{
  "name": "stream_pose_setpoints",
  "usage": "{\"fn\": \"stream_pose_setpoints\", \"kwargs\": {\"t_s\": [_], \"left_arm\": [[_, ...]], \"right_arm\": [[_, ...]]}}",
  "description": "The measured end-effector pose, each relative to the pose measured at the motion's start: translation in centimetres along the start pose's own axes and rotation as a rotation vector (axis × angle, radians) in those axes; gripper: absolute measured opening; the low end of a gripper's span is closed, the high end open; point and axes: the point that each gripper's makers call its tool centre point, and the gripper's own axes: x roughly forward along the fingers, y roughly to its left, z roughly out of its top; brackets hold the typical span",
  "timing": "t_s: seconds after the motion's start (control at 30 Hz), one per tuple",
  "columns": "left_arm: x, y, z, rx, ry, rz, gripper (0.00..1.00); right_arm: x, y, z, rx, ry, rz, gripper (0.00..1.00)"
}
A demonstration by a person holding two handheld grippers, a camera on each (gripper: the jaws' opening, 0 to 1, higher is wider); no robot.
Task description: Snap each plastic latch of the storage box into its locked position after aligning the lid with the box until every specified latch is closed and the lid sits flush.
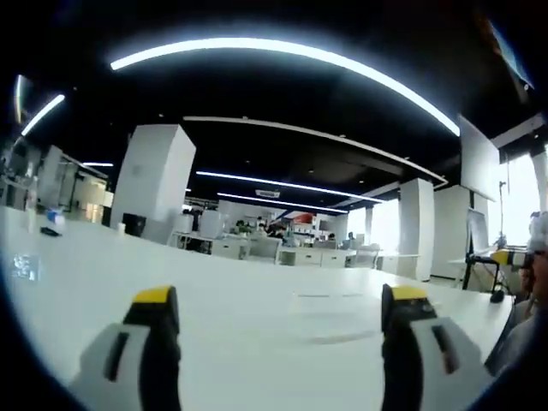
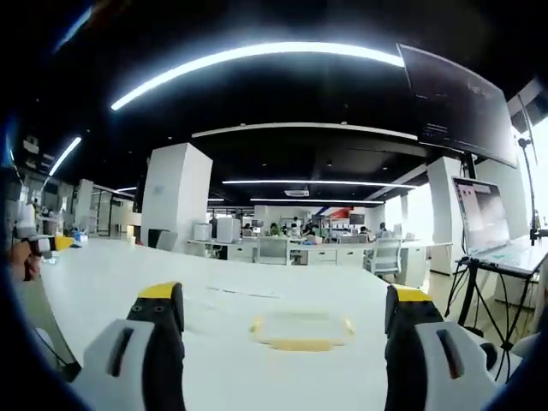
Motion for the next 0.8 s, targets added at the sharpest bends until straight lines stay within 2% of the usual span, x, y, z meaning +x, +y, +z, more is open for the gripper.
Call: {"fn": "stream_pose_setpoints", "kwargs": {"t_s": [0.6, 0.8], "left_arm": [[0.4, -1.0, -0.7, -0.012, 0.018, -0.024, 0.99], [0.5, -1.1, -1.8, -0.032, 0.041, -0.029, 0.99]], "right_arm": [[0.0, -1.6, -0.4, 0.016, 0.008, -0.019, 1.00], [-0.2, -1.7, -0.6, 0.020, 0.011, -0.021, 1.00]]}}
